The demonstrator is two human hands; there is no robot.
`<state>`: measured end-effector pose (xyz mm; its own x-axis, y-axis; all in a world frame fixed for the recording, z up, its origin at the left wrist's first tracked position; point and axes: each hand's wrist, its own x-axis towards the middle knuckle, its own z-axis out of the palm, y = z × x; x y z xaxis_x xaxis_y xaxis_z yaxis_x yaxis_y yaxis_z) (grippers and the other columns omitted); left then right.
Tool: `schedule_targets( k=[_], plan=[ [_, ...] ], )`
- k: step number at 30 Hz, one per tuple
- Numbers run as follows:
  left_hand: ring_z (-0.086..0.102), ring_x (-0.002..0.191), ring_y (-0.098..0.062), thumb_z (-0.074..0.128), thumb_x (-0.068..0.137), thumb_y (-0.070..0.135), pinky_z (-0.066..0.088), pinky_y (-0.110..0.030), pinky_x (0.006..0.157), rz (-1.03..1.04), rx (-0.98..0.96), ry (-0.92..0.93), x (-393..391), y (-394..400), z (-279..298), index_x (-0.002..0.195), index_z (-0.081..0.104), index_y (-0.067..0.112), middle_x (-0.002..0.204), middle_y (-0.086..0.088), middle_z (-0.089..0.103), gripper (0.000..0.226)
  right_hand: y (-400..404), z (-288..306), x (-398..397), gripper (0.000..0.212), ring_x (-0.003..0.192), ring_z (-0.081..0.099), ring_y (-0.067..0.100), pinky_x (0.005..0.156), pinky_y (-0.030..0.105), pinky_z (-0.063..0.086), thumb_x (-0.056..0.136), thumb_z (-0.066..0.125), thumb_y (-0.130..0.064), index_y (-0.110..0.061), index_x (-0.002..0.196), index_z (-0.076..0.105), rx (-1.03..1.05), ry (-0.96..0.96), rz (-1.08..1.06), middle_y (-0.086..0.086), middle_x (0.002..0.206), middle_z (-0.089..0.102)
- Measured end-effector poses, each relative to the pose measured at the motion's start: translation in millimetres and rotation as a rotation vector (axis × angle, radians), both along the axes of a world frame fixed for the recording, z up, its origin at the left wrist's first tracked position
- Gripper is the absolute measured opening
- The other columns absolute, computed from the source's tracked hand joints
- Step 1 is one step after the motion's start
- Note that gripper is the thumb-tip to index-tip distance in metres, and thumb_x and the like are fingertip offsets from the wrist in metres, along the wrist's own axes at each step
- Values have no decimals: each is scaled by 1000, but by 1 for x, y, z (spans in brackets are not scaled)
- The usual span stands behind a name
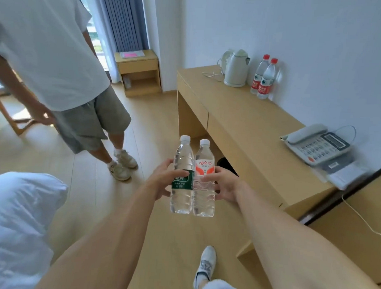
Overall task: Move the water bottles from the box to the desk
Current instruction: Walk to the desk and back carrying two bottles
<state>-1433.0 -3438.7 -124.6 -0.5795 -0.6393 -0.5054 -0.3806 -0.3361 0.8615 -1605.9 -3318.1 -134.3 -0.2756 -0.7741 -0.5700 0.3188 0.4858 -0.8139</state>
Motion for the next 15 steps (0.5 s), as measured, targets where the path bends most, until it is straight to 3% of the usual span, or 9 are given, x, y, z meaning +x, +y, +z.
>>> schedule_targets(
  k=[7, 15],
  plan=[
    [66, 107, -32, 75, 86, 17, 53, -63, 90, -36, -18, -18, -126, -100, 24, 132, 47, 31, 117, -12, 67, 55, -95, 20, -118, 52, 106, 67, 31, 86, 54, 54, 79, 76, -4, -20, 125, 57, -22, -33, -37, 10, 116, 70],
    [66, 108, -31, 75, 84, 18, 57, -57, 85, -188, -15, -5, -272, -167, 27, 128, 49, 31, 122, -10, 64, 53, -136, 26, -242, 41, 96, 68, 26, 72, 46, 56, 85, 71, -3, -18, 121, 58, -35, -5, -188, 6, 109, 70]
  ],
)
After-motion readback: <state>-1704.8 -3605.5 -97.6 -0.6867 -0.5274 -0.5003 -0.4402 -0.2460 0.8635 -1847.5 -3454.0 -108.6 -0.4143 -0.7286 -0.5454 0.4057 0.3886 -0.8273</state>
